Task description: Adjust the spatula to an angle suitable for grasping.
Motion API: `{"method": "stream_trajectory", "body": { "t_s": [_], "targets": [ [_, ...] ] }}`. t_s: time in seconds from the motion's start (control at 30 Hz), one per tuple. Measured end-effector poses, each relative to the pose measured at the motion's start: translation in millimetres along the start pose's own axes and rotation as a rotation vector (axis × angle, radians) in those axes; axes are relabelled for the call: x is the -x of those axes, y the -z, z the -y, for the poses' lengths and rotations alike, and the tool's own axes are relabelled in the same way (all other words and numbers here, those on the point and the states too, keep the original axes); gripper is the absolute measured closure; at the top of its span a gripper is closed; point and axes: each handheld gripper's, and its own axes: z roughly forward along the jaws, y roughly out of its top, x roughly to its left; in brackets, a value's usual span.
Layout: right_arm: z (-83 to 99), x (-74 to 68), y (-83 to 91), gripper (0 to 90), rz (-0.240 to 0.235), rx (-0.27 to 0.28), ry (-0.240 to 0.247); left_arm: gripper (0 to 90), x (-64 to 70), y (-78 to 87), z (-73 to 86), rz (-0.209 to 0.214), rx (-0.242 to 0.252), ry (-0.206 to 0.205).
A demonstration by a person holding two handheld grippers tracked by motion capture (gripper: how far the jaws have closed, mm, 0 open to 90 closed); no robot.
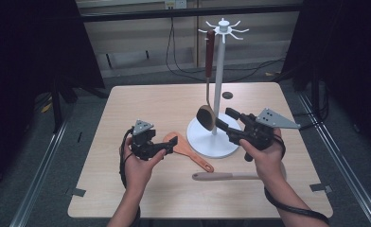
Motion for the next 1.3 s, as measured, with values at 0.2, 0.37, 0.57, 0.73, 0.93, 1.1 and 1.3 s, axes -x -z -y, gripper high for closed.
{"method": "stream_trajectory", "body": {
  "t_s": [0.2, 0.37, 0.57, 0.73, 0.93, 1.1, 1.3],
  "targets": [
    [11.2, -1.2, 1.0, 40.5, -0.033, -0.074, 0.018, 10.9, -0.7, 0.4, 0.0, 0.001, 0.005, 0.005],
    [18.0, 1.4, 3.3, 39.8, -0.064, -0.131, 0.035, 10.9, -0.6, -0.6, 1.1, 0.004, 0.000, 0.007],
    [23.8, 6.2, 7.1, 39.0, -0.092, -0.187, 0.036, 10.9, 0.1, -1.6, 1.8, 0.007, -0.006, 0.005],
    [30.8, 9.4, 10.6, 38.5, -0.099, -0.250, 0.052, 10.9, -0.1, -2.7, 3.0, 0.011, -0.014, 0.007],
    [38.0, 14.6, 13.0, 37.7, -0.117, -0.305, 0.056, 10.9, 0.4, -3.8, 3.9, 0.013, -0.018, 0.010],
    [44.4, 14.8, 13.8, 37.1, -0.128, -0.361, 0.074, 10.9, -1.0, -4.6, 5.1, 0.012, -0.033, 0.000],
    [52.2, 15.0, 11.8, 37.1, -0.138, -0.418, 0.105, 10.9, -2.2, -4.0, 5.2, 0.011, -0.034, -0.001]
  ]
}}
